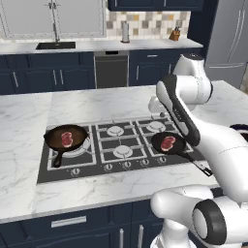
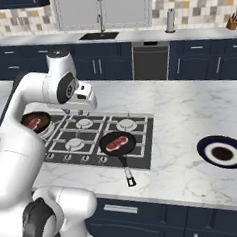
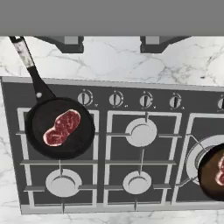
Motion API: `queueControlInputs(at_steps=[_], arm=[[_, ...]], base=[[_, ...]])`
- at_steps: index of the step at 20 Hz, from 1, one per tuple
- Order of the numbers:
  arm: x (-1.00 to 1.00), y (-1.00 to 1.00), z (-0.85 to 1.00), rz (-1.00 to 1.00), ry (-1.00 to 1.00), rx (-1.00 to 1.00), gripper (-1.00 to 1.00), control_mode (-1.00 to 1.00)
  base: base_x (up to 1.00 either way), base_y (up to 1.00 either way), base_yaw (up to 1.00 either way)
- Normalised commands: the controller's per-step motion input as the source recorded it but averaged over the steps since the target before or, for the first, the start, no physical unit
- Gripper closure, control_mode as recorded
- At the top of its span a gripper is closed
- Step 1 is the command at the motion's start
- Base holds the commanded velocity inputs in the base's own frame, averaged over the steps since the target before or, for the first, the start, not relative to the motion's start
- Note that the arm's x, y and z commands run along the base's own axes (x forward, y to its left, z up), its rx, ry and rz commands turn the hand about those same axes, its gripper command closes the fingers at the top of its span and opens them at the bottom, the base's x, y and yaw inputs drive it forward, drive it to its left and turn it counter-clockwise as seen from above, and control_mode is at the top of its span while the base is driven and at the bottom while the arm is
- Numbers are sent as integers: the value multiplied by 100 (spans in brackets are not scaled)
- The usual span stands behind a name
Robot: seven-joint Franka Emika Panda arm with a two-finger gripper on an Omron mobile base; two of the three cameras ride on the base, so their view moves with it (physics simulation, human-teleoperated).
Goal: Place one of the steaks on the plate and the other in the bowl. Then place the bowl in the fridge.
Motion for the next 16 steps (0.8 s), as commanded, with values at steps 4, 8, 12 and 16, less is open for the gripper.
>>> queueControlInputs(at_steps=[4,8,12,16], arm=[[-44,1,0,-1,-15,0,-100,-100],[-71,0,0,-8,-13,0,-100,-100],[-31,0,-1,-19,13,-1,-100,-100],[-9,-26,-7,-10,8,0,-100,-100]], base=[[0,0,0],[0,0,0],[0,0,0],[0,0,0]])
